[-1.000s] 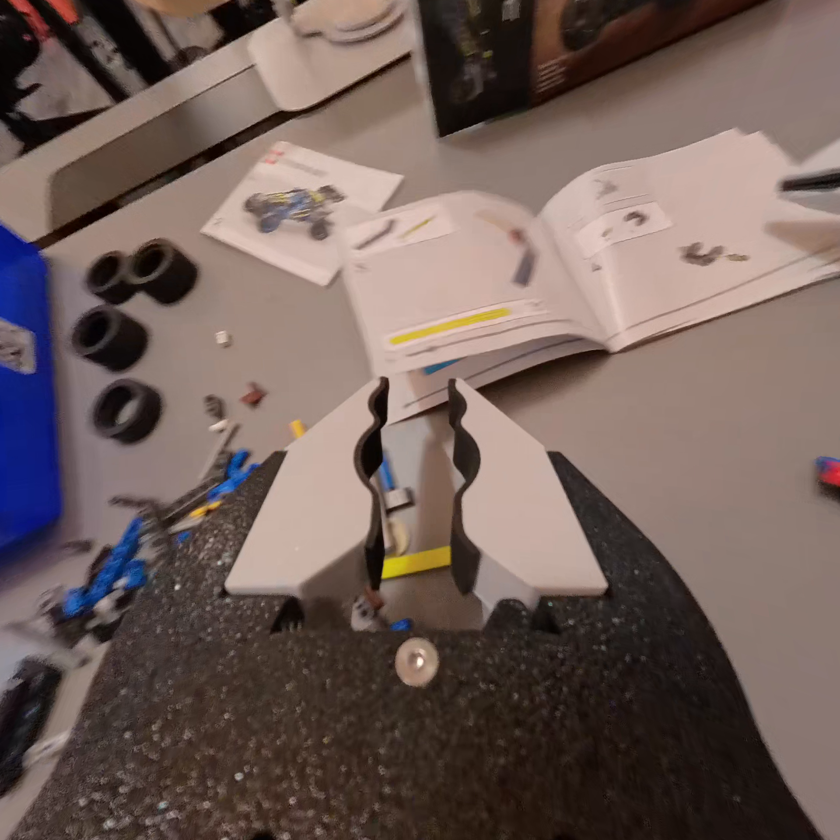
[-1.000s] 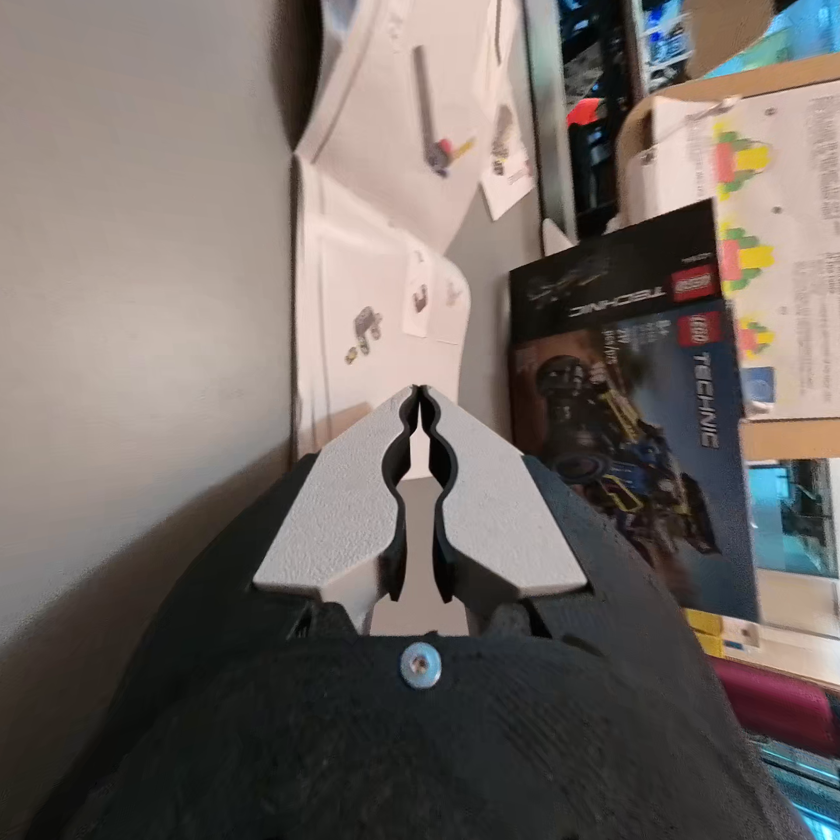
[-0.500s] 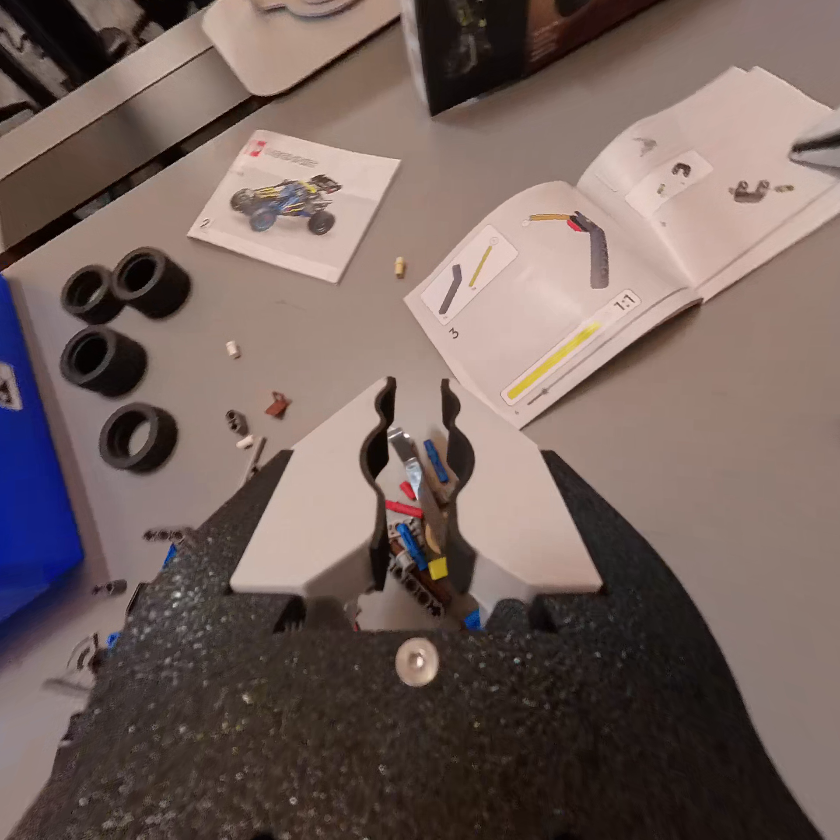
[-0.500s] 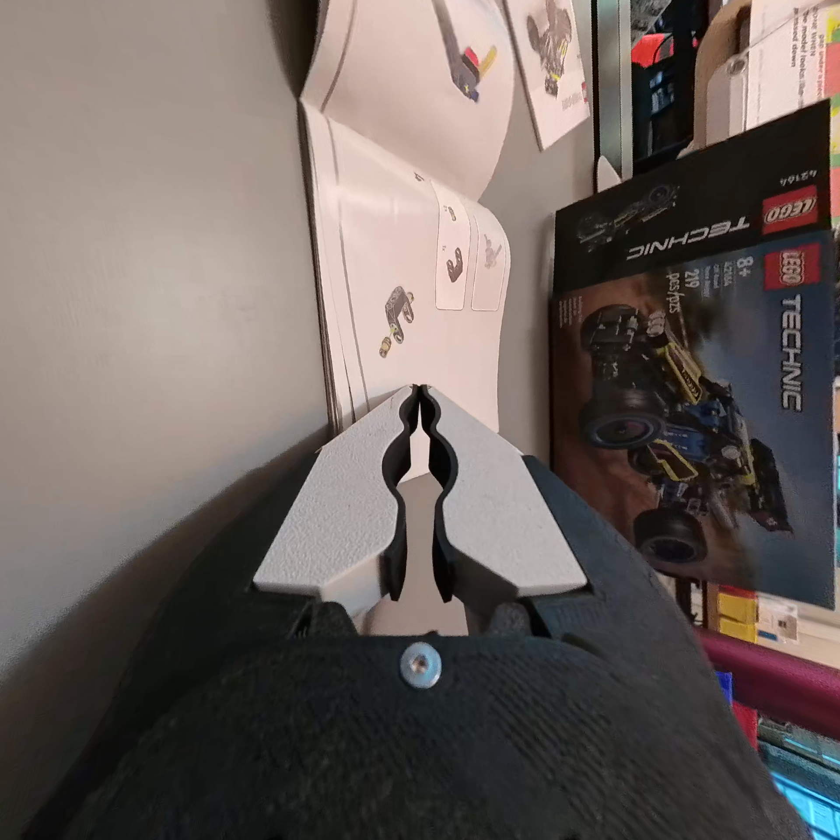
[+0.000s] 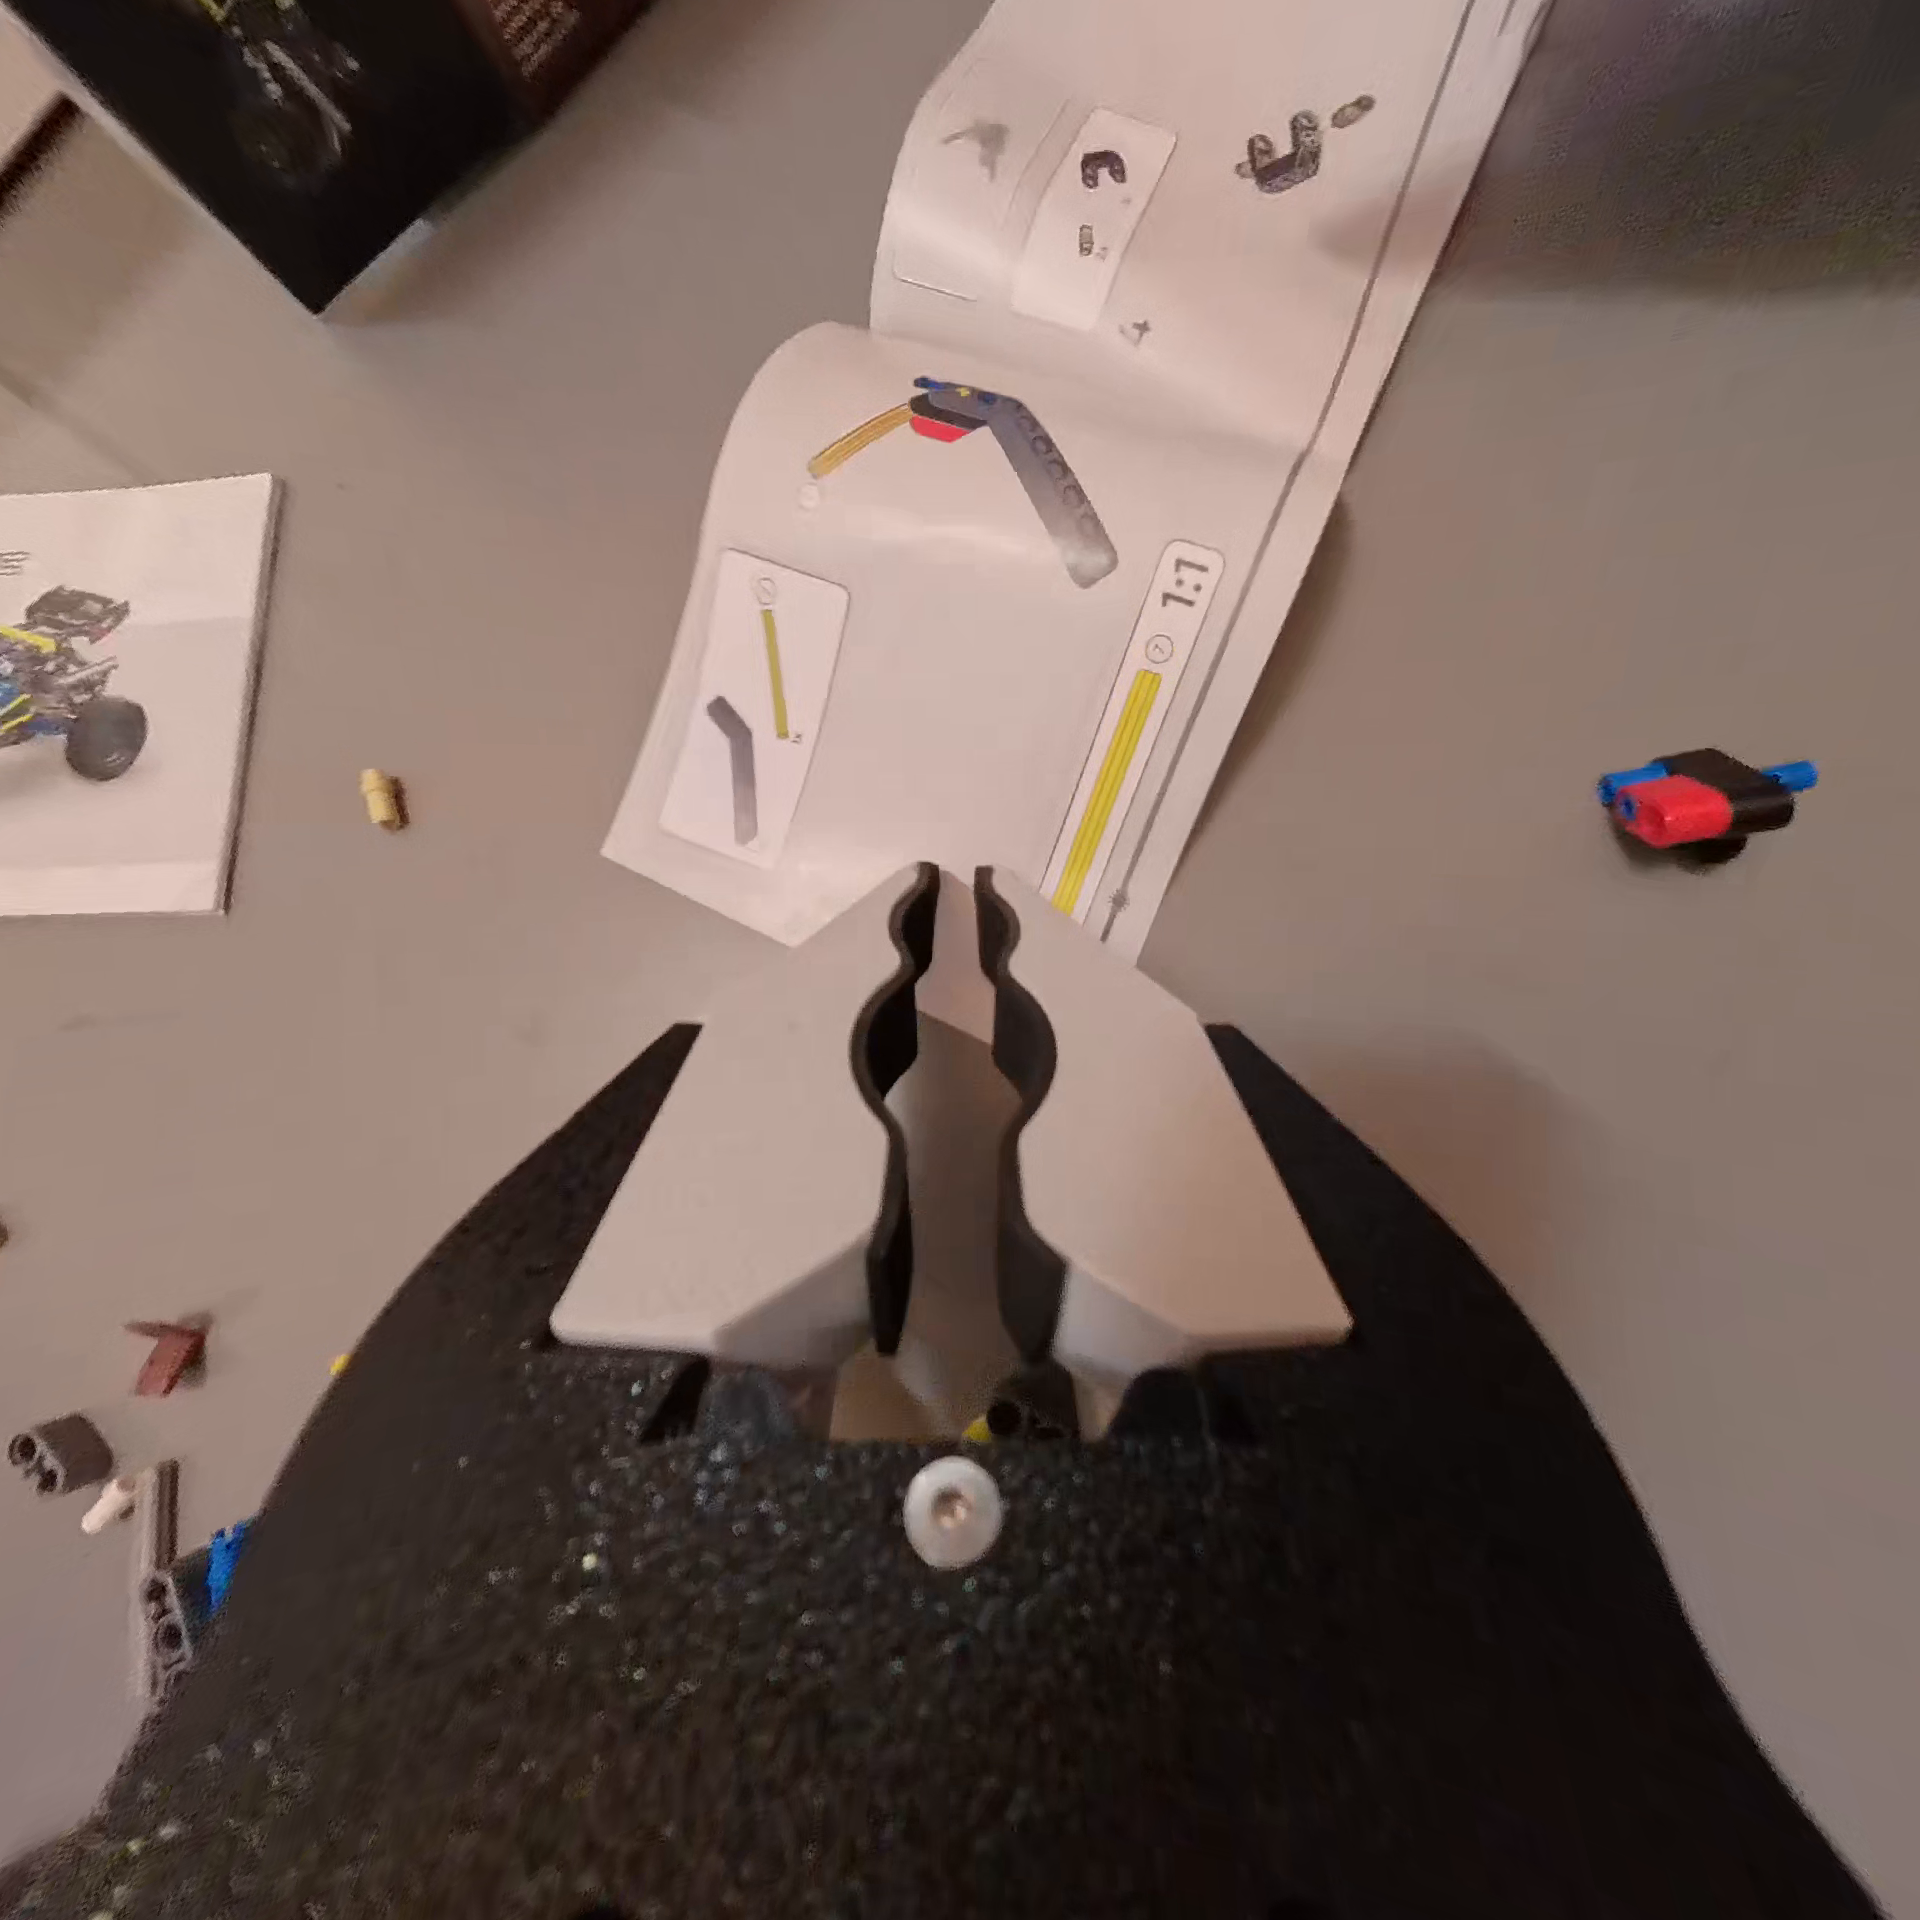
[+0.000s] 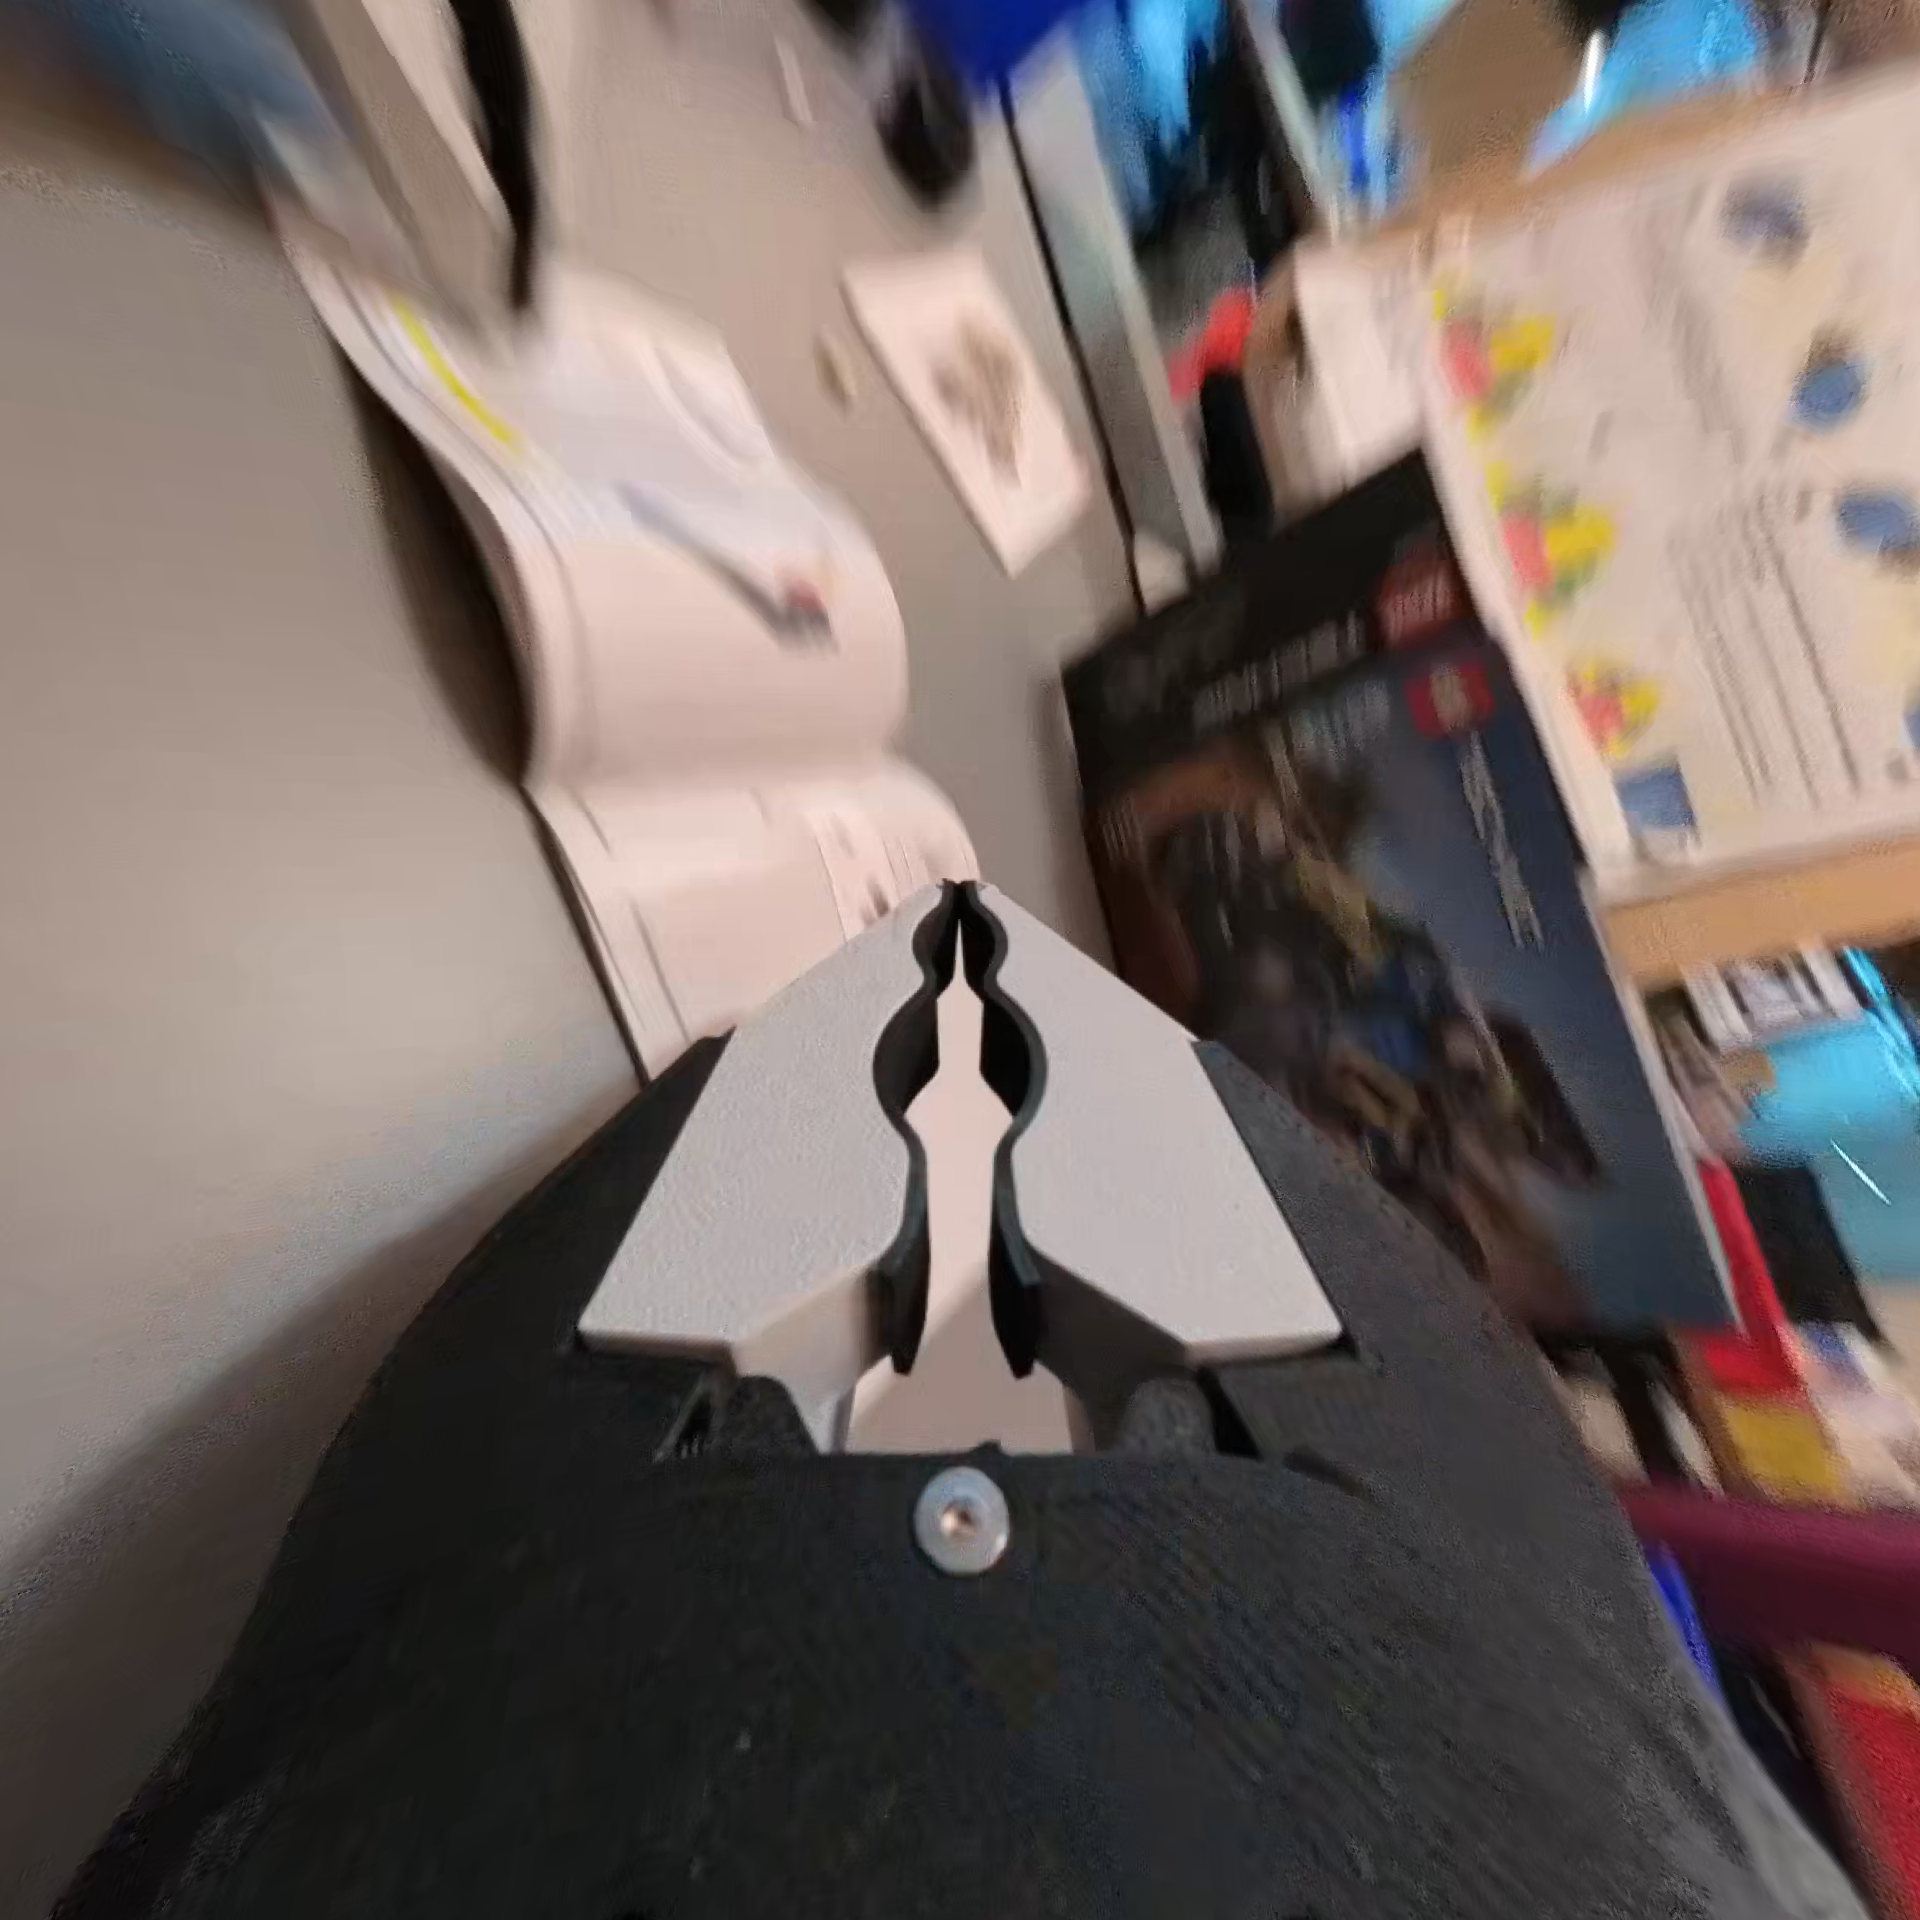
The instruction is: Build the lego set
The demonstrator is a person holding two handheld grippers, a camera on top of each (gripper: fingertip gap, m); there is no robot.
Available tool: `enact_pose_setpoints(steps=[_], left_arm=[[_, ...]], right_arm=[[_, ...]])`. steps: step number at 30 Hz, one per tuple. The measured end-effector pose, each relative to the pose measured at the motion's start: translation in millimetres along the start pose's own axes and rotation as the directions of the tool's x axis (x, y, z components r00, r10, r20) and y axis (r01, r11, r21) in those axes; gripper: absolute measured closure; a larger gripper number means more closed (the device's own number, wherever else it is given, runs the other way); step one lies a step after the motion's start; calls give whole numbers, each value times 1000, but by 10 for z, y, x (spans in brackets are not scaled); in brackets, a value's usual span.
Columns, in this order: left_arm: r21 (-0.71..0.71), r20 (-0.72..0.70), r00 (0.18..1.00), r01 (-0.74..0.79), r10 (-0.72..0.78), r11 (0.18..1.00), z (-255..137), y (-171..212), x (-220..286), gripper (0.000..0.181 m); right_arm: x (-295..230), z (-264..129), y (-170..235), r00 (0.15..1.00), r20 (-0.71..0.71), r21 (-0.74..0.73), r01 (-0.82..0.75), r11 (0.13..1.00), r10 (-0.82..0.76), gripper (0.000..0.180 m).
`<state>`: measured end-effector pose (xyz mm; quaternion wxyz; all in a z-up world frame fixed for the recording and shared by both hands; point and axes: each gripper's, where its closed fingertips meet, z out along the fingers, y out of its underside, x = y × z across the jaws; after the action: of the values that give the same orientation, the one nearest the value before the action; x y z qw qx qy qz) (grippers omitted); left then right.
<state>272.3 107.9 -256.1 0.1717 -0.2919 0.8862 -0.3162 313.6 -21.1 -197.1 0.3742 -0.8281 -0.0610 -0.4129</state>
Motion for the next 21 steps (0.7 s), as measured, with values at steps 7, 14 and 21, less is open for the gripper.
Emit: enact_pose_setpoints(steps=[7,14,21], left_arm=[[-50,-33,999,-6,5,999,-27,50,-42,176],[-48,64,998,-12,15,999,-252,131,-411,173],[53,369,901,223,-227,973,-1322,681,-1454,173]], right_arm=[[-534,500,-103,970,197,-48,156,987,-143,180],[-508,556,-37,985,149,-198,111,974,-82,180],[-324,688,108,994,105,-234,41,971,-17,180]])
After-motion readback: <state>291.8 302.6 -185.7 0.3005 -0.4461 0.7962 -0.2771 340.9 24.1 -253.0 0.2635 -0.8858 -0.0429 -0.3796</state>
